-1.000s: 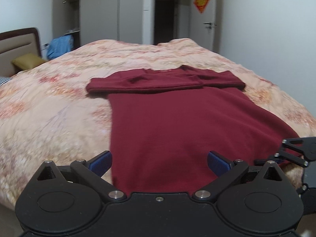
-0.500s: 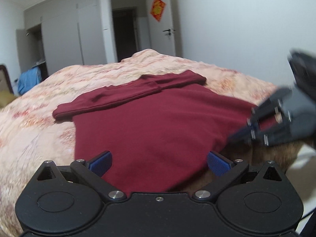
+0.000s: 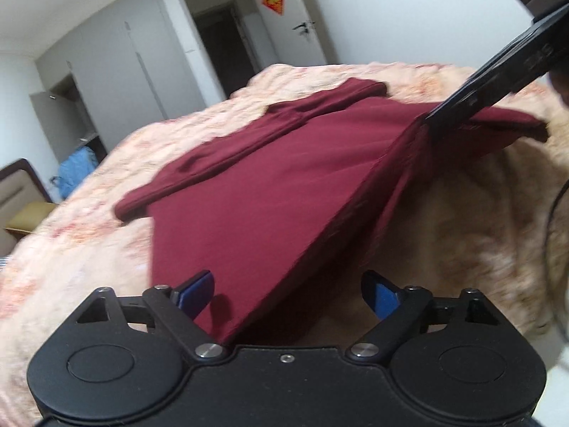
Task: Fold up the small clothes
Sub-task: 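Grasp the hem with the left gripper while the right gripper lifts it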
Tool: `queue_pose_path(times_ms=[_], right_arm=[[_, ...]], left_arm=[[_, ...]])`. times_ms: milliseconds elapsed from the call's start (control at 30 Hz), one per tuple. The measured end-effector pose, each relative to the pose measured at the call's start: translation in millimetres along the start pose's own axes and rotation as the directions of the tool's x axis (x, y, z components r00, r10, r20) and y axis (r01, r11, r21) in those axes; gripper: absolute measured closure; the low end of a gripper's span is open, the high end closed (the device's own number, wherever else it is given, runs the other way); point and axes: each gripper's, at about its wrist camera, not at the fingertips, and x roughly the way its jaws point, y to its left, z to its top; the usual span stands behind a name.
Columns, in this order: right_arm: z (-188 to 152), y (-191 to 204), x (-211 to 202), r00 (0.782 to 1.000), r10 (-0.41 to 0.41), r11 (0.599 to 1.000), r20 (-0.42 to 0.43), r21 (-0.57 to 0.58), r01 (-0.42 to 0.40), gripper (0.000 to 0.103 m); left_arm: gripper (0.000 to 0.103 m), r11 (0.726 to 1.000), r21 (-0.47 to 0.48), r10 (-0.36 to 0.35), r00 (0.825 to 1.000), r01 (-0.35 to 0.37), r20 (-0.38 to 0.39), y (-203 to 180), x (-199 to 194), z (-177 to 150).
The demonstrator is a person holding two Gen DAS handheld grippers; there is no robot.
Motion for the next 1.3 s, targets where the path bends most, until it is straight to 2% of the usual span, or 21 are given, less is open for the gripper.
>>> queue_pose_path(times_ms=[167,200,233,267,333,533,567,633,667,700,833,867,967,1033,1100,1167,1233,1300], right_arm=[[1,-2,-1,1.0,-0.003,1.0,0.011,0.014,0.003,0.096],[2,-2,-1,1.0,-0.003,1.0,0.014,0.016,0.003,0.096],[2,-3,-2,1.0,-0.004,1.0,0.016,0.016,0.003,0.096],[2,-2,-1,1.0,-0.006,1.0,0.016,0.014,0.006,0.096],[1,-1,-1,1.0,-0.011,1.0,0.015,0.01,0.011,0.096],[-7,7,-2,0.998,-0.06,0.997,-0.001,-0.04,0.06,0.095],[-9,11,-2,0.997,-0.079,0.995,-0.001,-0.06,0.079,0.092],[-14,18,-2,0.993,-0.121,0.987,0.003,-0.105,0.12,0.074],[-17,23,-2,0.99,-0.141,0.982,0.003,-0.13,0.14,0.061],[-21,27,-2,0.988,-0.152,0.977,0.002,-0.152,0.151,0.054],[-38,43,1,0.979,-0.203,0.951,-0.002,-0.237,0.197,0.042],[-43,48,2,0.974,-0.229,0.937,0.002,-0.272,0.221,0.038],[-58,62,9,0.947,-0.321,0.866,0.019,-0.399,0.302,0.036],[-67,68,13,0.905,-0.42,0.791,0.06,-0.465,0.398,0.04],[-74,71,11,0.853,-0.509,0.715,0.12,-0.492,0.496,0.049],[-76,69,3,0.823,-0.543,0.689,0.167,-0.47,0.551,0.052],[-77,67,-7,0.813,-0.545,0.692,0.207,-0.437,0.575,0.06],[-77,68,-15,0.801,-0.547,0.681,0.242,-0.427,0.594,0.076]], left_arm=[[0.036,0.995,0.055,0.086,0.996,-0.087,0.014,15,-8,-15],[0.047,0.994,0.062,0.093,0.995,-0.094,0.021,18,-10,-16],[0.057,0.993,0.067,0.094,0.995,-0.096,0.03,21,-13,-17],[0.059,0.992,0.073,0.096,0.995,-0.099,0.042,24,-15,-17],[0.073,0.991,0.087,0.098,0.992,-0.105,0.076,30,-20,-16],[0.092,0.999,0.024,0.045,0.989,-0.049,0.138,56,-22,7],[0.093,0.999,-0.002,0.035,0.988,-0.035,0.147,62,-21,13],[0.094,0.999,-0.044,0.017,0.986,-0.01,0.166,73,-18,27],[0.094,0.998,-0.06,0.011,0.984,0.0,0.176,79,-16,34],[0.094,0.997,-0.073,0.005,0.982,0.008,0.187,82,-15,41],[0.096,0.995,-0.097,0.0,0.974,0.022,0.226,94,-7,68],[0.096,0.994,-0.102,0.0,0.973,0.024,0.232,96,-5,75],[0.096,0.993,-0.112,0.003,0.968,0.026,0.25,101,-3,92],[0.096,0.994,-0.105,0.01,0.966,0.017,0.258,103,-4,98],[0.096,0.995,-0.099,0.016,0.965,0.011,0.262,102,-7,101],[0.096,0.995,-0.101,0.019,0.965,0.007,0.26,101,-12,99],[0.096,0.995,-0.104,0.019,0.965,0.008,0.261,102,-17,94],[0.097,0.994,-0.113,0.024,0.966,0.006,0.259,100,-22,88]])
